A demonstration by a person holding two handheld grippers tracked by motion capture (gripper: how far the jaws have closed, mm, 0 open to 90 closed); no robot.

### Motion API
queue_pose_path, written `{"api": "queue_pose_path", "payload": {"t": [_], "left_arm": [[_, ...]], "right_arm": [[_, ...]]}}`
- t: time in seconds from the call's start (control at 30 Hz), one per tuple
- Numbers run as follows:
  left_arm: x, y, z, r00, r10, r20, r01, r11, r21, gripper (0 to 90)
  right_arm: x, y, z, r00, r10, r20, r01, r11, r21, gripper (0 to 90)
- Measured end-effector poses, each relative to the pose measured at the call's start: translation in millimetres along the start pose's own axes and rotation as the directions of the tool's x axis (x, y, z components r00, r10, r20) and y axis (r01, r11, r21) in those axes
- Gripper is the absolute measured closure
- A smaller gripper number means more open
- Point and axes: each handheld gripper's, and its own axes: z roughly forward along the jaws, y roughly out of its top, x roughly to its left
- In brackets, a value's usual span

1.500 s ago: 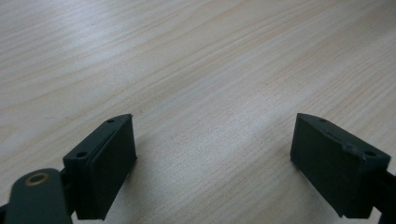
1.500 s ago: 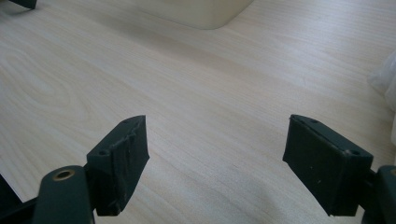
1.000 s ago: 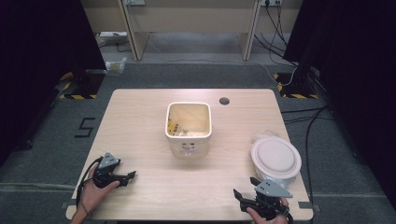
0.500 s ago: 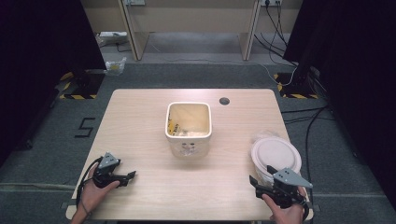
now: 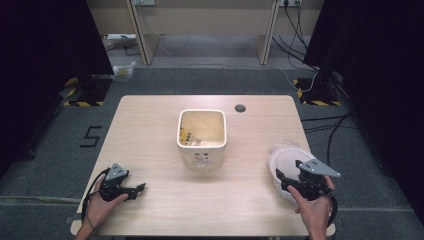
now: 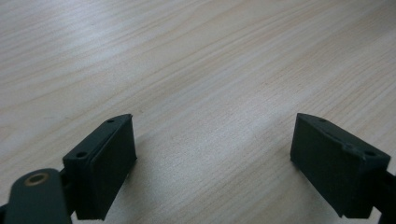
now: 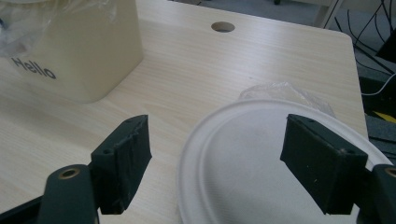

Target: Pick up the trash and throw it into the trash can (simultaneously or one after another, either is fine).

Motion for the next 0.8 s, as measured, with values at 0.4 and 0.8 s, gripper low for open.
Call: {"api": "queue_pose_path", "payload": {"t": [0.4, 0.8], "left_arm": [[-0.1, -0.1, 0.1, 1.0, -0.001, -0.001, 0.001, 1.0, -0.001, 13.2], [0.0, 0.0, 0.0, 1.0, 0.0, 0.0, 0.0, 1.0, 0.0, 13.1]], "right_arm": [[-19.7, -0.4, 4.2, 0.9986, 0.04, 0.036, -0.041, 0.999, 0.013, 24.0], [-62.0, -20.1, -10.2, 0.9773, 0.163, 0.135, -0.164, 0.986, -0.007, 23.8]]}}
